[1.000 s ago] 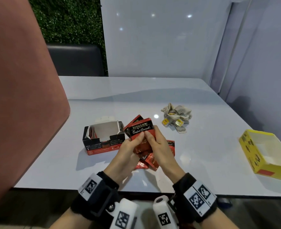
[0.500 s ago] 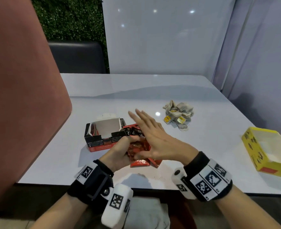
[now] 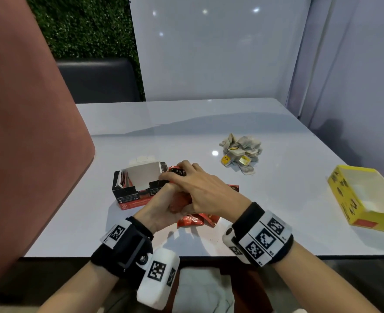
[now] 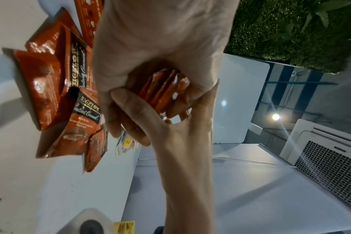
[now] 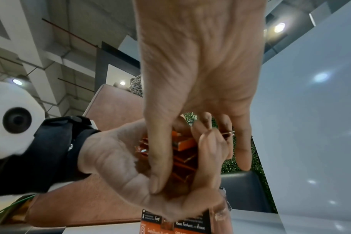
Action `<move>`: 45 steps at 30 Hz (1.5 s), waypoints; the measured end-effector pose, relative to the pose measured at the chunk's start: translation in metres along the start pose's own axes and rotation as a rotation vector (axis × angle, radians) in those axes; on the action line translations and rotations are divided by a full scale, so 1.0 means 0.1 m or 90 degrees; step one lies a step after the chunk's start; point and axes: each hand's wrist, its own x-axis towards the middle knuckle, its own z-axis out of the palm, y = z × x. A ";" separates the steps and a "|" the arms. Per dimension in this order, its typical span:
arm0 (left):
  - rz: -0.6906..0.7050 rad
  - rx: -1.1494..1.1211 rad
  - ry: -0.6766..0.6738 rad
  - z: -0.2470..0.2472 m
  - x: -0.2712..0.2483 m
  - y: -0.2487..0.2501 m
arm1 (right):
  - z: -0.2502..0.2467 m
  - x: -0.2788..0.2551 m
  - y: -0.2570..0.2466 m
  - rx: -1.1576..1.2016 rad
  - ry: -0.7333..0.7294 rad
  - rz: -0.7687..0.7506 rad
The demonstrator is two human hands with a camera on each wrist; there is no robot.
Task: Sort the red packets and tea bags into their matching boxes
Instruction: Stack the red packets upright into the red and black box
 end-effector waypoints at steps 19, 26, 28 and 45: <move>0.222 0.543 0.028 -0.64 -0.26 0.75 | -0.47 0.89 -0.08 0.041 0.133 -0.112; 0.138 0.741 0.227 -1.31 -0.21 0.69 | -0.06 1.39 -0.06 -0.199 0.020 -0.224; 0.131 0.747 0.179 -1.37 -0.19 0.58 | 0.07 1.43 -0.05 -0.226 -0.033 -0.258; 0.117 0.676 0.211 -1.46 -0.01 0.48 | 0.35 1.41 -0.04 0.114 0.064 -0.023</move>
